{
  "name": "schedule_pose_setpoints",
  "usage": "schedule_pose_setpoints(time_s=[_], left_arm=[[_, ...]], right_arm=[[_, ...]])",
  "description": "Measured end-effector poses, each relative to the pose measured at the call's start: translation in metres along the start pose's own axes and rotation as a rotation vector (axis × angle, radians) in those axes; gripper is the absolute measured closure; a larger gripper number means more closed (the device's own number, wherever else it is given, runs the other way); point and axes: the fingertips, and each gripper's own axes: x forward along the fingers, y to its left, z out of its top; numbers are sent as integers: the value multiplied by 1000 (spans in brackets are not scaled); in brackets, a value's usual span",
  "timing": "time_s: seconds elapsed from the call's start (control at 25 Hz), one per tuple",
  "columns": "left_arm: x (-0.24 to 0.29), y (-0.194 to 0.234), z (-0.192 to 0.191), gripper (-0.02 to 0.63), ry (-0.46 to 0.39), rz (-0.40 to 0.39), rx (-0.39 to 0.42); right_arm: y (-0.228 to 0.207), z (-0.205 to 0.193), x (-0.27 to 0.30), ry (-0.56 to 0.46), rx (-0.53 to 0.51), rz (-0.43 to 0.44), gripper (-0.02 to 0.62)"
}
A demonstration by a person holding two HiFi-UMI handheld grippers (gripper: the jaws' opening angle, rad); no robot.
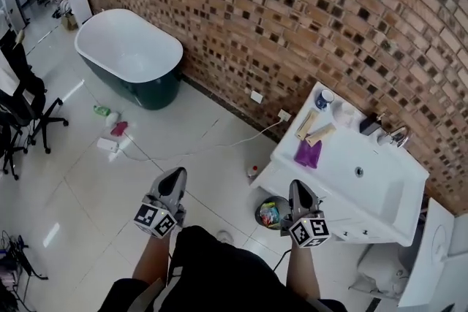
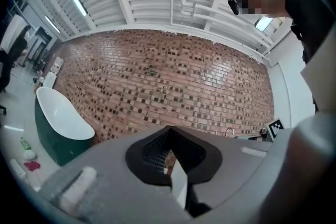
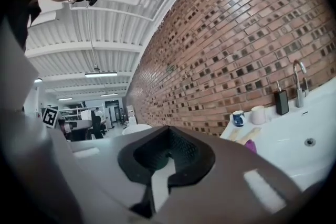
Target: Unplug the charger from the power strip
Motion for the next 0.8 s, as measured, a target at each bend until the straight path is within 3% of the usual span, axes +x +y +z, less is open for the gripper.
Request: schedule_pose_setpoints(time_s=[0.2, 0.4, 0.8], left_arm=[[40, -8, -11, 606, 68, -63, 8], [76, -8, 2, 604, 66, -198, 32], [122, -22, -3, 604, 95, -427, -22]], right_arm=[[-21, 7, -11, -33, -15, -104, 591], [-19, 20, -9, -62, -31, -188, 591], [-14, 34, -36, -95, -56, -368, 591]])
